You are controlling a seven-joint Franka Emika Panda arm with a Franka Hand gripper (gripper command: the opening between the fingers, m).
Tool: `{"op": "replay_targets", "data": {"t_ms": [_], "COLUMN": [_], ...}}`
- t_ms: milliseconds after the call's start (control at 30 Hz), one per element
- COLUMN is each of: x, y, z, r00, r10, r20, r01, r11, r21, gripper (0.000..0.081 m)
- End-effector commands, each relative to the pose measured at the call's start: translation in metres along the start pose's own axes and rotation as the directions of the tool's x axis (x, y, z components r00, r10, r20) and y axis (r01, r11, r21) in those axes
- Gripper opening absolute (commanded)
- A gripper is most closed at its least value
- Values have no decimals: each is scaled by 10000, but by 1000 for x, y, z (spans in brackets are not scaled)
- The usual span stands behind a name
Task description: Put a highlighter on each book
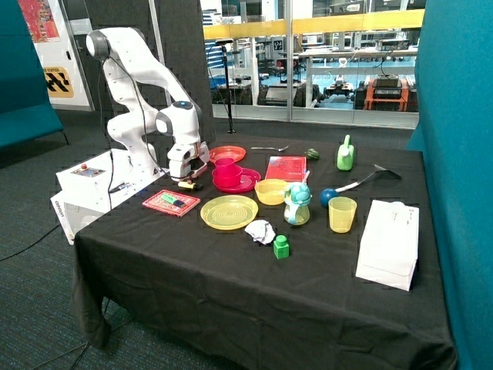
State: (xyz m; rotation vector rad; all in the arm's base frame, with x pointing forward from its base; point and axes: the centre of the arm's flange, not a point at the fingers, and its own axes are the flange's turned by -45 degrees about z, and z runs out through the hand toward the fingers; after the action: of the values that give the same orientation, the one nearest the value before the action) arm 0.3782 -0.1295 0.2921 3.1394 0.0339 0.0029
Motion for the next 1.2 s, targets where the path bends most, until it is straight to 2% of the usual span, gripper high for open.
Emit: {"op": "replay_targets", "data": {"t_ms": [0,700,867,1167], "x": [5,1,1,-4], "y": [7,3,4,4], "z": [2,14,15,19], "r00": [9999,10000,10000,10000], "r10": [113,-23,20,75], "r20": [18,18,18,18], "r01": [-113,23,-20,-75], "r11": [9999,10000,10000,10000], "r21": [20,21,21,21], "gripper": [527,646,630,555]}}
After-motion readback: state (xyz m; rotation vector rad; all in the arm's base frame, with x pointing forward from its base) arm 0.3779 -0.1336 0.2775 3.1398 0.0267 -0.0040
